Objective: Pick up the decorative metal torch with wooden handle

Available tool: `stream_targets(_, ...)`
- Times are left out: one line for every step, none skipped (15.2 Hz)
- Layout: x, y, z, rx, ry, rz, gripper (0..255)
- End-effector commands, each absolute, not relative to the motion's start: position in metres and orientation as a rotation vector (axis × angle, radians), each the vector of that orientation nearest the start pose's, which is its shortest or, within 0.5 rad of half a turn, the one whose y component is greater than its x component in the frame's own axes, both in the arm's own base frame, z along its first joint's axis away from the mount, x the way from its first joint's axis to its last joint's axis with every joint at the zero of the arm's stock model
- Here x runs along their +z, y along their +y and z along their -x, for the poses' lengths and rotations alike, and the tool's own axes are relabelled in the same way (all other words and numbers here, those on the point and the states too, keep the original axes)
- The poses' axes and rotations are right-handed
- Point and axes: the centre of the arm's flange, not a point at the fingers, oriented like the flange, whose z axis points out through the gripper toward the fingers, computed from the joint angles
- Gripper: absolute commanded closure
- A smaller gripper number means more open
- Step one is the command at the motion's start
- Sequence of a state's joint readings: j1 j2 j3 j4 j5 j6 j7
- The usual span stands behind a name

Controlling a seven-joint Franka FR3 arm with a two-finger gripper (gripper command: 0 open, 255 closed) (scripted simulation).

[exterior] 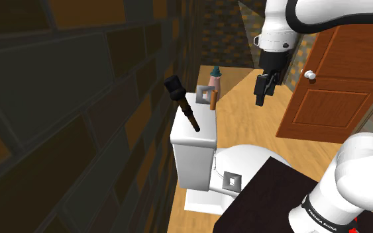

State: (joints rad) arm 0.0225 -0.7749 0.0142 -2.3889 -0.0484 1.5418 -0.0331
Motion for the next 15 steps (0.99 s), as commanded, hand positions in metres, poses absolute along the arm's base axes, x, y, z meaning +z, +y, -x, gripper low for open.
stream_targets(0.569, 0.007, -0.305, 0.116, -0.105, 3.196, 0)
stream_targets(0.563, 0.011, -0.314, 0.096, -0.099, 3.2, 0)
stream_targets(0.557, 0.015, -0.323, 0.076, -0.093, 3.204, 0)
stream_targets(0.551, 0.018, -0.333, 0.057, -0.087, 3.208, 0)
stream_targets(0.545, 0.022, -0.342, 0.037, -0.081, 3.212, 0)
stream_targets(0.539, 0.026, -0.352, 0.017, -0.074, 3.215, 0)
stream_targets(0.533, 0.029, -0.361, -0.002, -0.068, 3.218, 0)
stream_targets(0.528, 0.033, -0.371, -0.022, -0.062, 3.222, 0)
stream_targets(0.522, 0.036, -0.381, -0.042, -0.056, 3.225, 0)
stream_targets(0.517, 0.039, -0.391, -0.062, -0.05, 3.228, 0)
stream_targets(0.511, 0.043, -0.4, -0.082, -0.043, 3.231, 0)
stream_targets(0.506, 0.046, -0.41, -0.102, -0.037, 3.233, 0)
stream_targets(0.501, 0.049, -0.42, -0.122, -0.031, 3.236, 0)
stream_targets(0.496, 0.053, -0.431, -0.142, -0.025, 3.238, 0)
stream_targets(0.491, 0.056, -0.441, -0.162, -0.018, 3.241, 0)
